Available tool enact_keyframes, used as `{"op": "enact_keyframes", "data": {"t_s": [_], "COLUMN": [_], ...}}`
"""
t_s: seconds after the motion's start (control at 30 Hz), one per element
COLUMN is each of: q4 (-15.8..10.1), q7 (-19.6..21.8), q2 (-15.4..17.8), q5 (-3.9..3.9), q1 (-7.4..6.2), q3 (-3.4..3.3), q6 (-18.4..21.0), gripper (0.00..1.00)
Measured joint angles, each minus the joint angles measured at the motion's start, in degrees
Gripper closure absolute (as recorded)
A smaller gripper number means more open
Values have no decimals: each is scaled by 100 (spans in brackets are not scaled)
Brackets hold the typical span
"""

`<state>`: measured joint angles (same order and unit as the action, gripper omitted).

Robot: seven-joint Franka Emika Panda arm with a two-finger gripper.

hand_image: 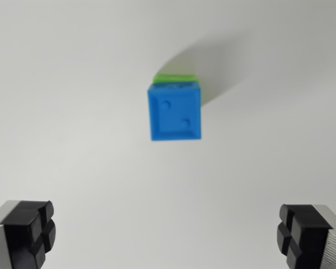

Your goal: Stack cube

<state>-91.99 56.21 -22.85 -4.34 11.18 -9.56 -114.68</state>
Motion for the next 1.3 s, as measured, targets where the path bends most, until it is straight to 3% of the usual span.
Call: {"op": "enact_keyframes", "data": {"t_s": [0.7, 1.3], "q4": [598, 702], "q7": [30, 33], "q2": [168, 170], "q5": [31, 33], "q1": [0, 0], "q3": [-24, -31], "q6": [757, 876], "gripper": [0, 0]}}
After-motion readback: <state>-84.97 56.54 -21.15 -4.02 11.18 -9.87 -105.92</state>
